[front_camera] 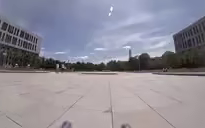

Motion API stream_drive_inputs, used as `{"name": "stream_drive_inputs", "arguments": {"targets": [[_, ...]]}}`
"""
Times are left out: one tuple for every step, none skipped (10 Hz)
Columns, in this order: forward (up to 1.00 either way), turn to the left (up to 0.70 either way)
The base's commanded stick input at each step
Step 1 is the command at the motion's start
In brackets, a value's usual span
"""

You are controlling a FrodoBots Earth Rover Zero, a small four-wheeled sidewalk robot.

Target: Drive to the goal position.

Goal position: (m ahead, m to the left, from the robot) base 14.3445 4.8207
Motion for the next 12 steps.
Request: {"name": "stream_drive_inputs", "arguments": {"targets": [[0.70,0.00],[0.70,0.00],[0.70,0.00],[0.70,0.00],[0.70,0.00],[0.70,0.00],[0.70,0.00],[0.70,0.00],[0.70,0.00],[0.70,0.00],[0.70,0.00],[0.70,0.00]]}}
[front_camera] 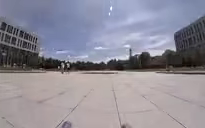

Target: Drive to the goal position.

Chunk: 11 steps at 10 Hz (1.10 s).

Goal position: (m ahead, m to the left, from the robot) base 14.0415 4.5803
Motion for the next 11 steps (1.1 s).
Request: {"name": "stream_drive_inputs", "arguments": {"targets": [[0.70,0.00],[0.70,0.00],[0.70,0.00],[0.70,0.00],[0.70,0.00],[0.70,0.00],[0.70,0.00],[0.70,0.00],[0.70,0.00],[0.70,0.00],[0.70,0.00]]}}
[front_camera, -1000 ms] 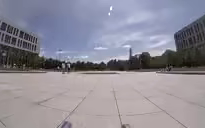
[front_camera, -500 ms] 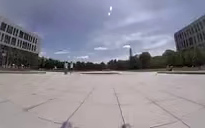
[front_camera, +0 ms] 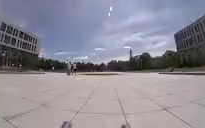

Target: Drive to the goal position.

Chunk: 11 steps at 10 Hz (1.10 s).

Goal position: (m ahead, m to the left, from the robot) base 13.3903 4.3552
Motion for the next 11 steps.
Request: {"name": "stream_drive_inputs", "arguments": {"targets": [[0.70,0.00],[0.70,0.00],[0.70,0.00],[0.70,0.00],[0.70,0.00],[0.70,0.00],[0.70,0.00],[0.70,0.00],[0.70,0.00],[0.70,0.00],[0.70,0.00]]}}
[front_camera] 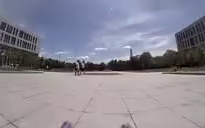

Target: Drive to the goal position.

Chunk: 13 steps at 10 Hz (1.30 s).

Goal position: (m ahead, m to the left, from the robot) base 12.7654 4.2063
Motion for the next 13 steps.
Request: {"name": "stream_drive_inputs", "arguments": {"targets": [[0.70,0.00],[0.70,0.00],[0.70,0.00],[0.70,0.00],[0.70,0.00],[0.70,0.00],[0.70,0.00],[0.70,0.00],[0.70,0.00],[0.70,0.00],[0.70,0.00],[0.70,0.00],[0.70,0.00]]}}
